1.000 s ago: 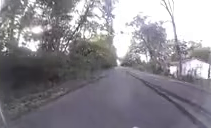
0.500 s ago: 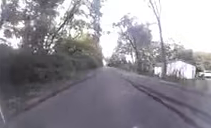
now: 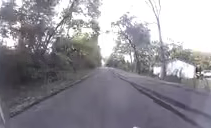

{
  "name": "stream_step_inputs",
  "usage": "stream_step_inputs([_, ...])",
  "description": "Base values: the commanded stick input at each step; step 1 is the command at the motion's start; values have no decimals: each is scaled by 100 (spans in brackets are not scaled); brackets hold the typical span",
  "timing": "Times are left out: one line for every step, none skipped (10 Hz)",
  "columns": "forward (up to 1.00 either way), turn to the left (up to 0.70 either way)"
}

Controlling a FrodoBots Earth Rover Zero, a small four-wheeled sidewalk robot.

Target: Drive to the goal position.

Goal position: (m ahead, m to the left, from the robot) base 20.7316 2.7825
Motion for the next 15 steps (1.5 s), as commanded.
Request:
stream_step_inputs([70, 0])
stream_step_inputs([70, 0])
stream_step_inputs([70, 0])
stream_step_inputs([70, 0])
stream_step_inputs([70, 0])
stream_step_inputs([70, 0])
stream_step_inputs([70, 0])
stream_step_inputs([70, 0])
stream_step_inputs([70, 0])
stream_step_inputs([70, 0])
stream_step_inputs([70, 0])
stream_step_inputs([70, 0])
stream_step_inputs([70, 0])
stream_step_inputs([70, 0])
stream_step_inputs([70, 0])
